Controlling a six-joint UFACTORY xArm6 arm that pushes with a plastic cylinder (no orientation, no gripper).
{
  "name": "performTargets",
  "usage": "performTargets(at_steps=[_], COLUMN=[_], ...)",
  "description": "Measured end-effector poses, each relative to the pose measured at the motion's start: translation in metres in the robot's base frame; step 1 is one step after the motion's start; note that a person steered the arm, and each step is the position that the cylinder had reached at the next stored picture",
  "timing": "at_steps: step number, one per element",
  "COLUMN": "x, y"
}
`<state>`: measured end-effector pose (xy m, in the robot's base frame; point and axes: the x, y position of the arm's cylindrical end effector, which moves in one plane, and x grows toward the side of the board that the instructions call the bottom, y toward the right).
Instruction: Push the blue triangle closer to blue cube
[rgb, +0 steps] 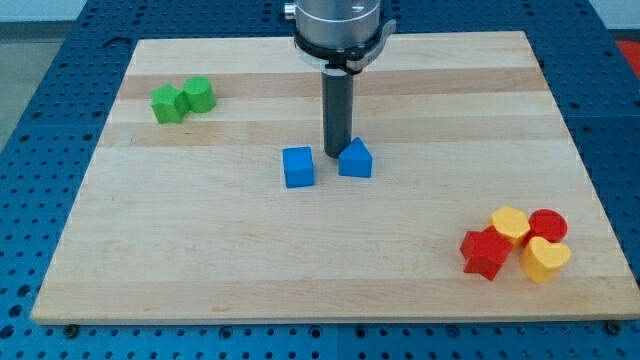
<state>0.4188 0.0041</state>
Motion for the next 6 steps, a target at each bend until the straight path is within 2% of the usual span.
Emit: performTargets(at_steps=[1, 2, 4, 5, 6], x=[-0.029, -0.036, 0.018, 0.018, 0.018], y=[0.007, 0.041, 0.026, 0.006, 0.018])
